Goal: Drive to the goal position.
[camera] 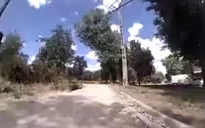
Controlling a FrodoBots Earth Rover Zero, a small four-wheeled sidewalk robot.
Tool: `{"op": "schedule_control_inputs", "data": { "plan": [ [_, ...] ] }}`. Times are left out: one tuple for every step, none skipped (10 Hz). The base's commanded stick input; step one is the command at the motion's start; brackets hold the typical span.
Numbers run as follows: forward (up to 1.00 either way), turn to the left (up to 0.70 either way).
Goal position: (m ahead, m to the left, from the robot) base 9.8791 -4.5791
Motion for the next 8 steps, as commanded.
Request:
{"op": "schedule_control_inputs", "data": {
  "plan": [
    [0.7, 0.0],
    [0.7, 0.0],
    [0.7, 0.0],
    [0.7, 0.0],
    [0.7, 0.0],
    [0.7, 0.0],
    [0.7, 0.0],
    [0.7, 0.23]
  ]
}}
